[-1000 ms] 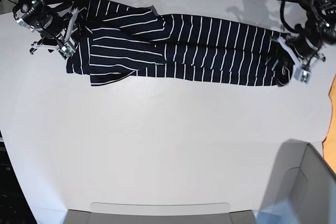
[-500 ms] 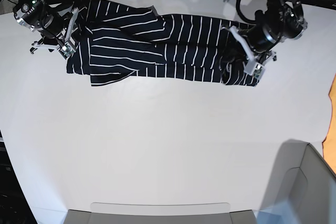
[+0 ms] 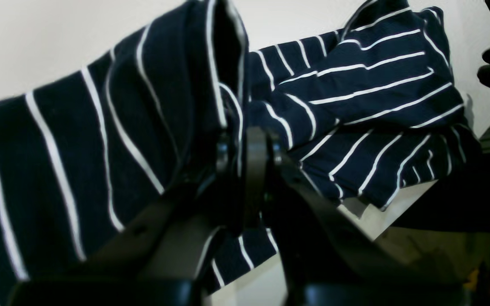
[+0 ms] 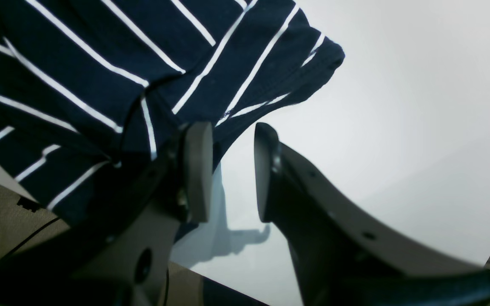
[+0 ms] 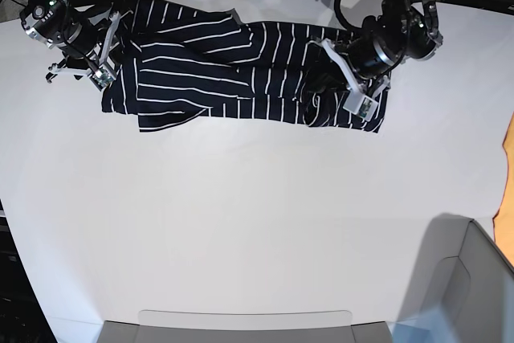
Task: Fold the T-shirt properly
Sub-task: 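Grasp the striped strip partway along with the left gripper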
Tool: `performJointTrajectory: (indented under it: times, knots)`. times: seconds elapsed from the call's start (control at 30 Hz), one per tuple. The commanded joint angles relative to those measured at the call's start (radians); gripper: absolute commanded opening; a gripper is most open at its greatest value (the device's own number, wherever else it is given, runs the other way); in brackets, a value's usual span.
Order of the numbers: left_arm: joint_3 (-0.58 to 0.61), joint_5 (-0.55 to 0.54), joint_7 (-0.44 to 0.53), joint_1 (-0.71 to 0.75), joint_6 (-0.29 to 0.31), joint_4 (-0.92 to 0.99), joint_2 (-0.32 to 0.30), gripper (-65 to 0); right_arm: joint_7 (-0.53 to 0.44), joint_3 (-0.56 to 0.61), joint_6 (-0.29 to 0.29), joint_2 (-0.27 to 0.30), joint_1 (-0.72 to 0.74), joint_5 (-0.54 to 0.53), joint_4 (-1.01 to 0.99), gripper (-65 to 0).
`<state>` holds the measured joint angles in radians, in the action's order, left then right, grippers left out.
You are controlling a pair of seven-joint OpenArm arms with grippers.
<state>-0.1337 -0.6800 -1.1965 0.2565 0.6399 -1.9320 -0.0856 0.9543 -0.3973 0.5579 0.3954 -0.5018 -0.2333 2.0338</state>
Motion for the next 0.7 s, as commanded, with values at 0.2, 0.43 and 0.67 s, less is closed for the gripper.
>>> performJointTrajectory:
  times: [0.2,0.43,0.67]
  knots:
    - [0.007,-0.027,0.020,-0.038,0.002,0.021,0.000,-63.4,-0.013,-0.005,0.001,0.015,0.001,-0.007,0.017,-47.5]
    - [0.021,-0.031,0.007,-0.033,0.004,0.019,-0.003,-46.2,-0.013,-0.005,0.001,0.014,0.002,-0.008,0.014,-47.6]
    - [-0.019,-0.105,0.013,-0.033,0.010,0.013,0.000,-52.8,-0.013,-0.005,0.001,0.014,0.002,-0.008,0.012,-47.5]
